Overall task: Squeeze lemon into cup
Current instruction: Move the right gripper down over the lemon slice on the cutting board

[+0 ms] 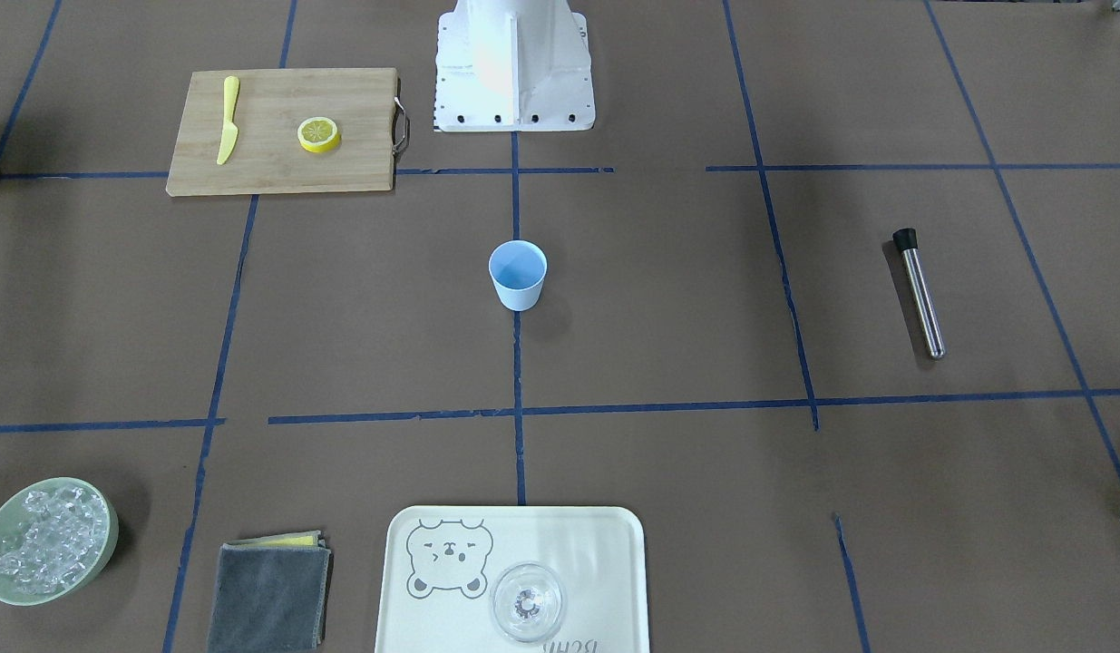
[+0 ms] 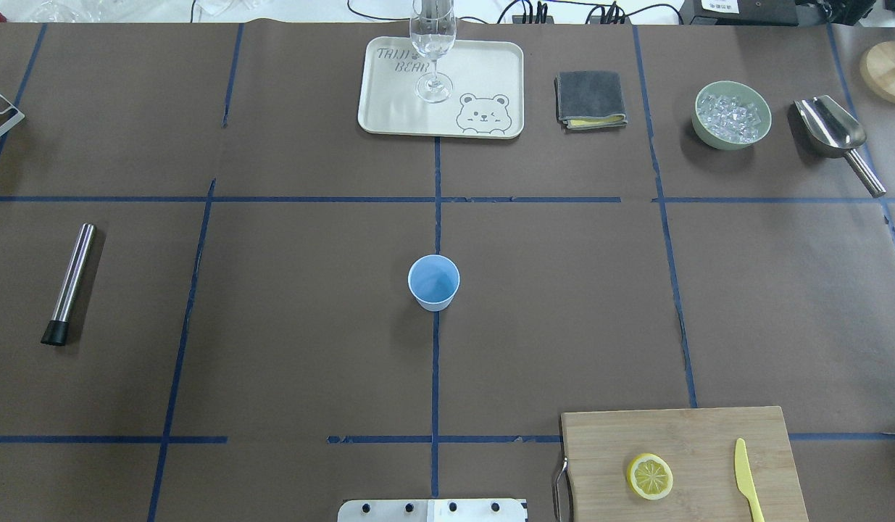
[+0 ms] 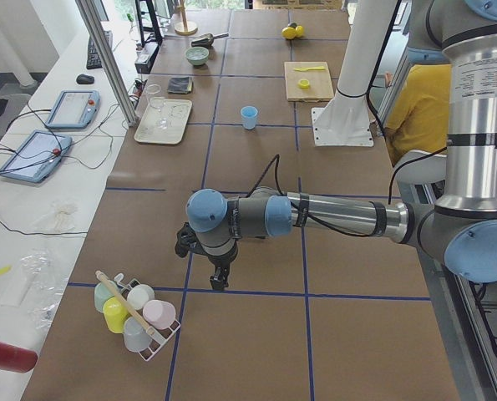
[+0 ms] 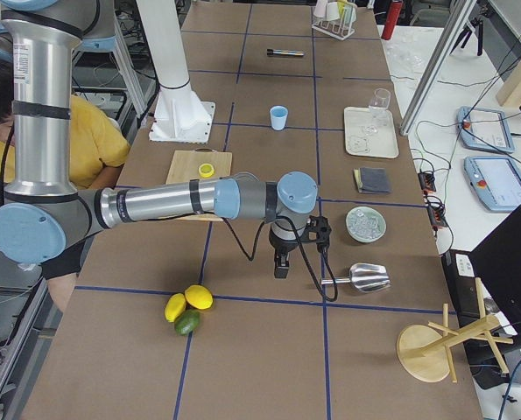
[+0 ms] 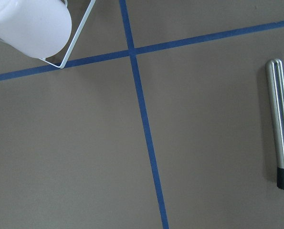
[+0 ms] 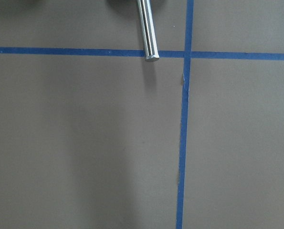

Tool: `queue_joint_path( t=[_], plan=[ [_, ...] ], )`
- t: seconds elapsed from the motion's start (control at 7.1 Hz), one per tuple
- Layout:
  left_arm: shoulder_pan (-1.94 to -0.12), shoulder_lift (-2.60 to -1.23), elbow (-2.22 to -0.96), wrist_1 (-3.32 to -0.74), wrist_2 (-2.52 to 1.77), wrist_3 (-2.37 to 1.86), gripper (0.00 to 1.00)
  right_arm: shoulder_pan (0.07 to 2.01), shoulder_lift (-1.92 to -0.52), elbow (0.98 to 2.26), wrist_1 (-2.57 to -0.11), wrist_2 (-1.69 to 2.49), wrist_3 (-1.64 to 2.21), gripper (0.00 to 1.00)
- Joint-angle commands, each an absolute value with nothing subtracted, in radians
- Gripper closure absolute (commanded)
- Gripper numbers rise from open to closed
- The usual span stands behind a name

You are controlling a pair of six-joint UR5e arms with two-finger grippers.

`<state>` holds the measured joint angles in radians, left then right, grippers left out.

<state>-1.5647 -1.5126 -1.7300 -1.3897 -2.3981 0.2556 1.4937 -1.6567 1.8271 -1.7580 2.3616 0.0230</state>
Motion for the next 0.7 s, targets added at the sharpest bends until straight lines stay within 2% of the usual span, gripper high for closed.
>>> queue_joint_path(
  t=[0.0,0.56],
  plan=[
    [-1.565,-1.513,-1.771,-1.411,-2.39,0.267,0.0,1.491,-1.657,1.828,-1.758,2.382,0.025,0.0],
    [-1.557,-1.506,-1.744,-1.515,-2.402,0.258,0.0,1.488,-1.657,1.822,-1.72,2.485,0.031,0.0]
  ],
)
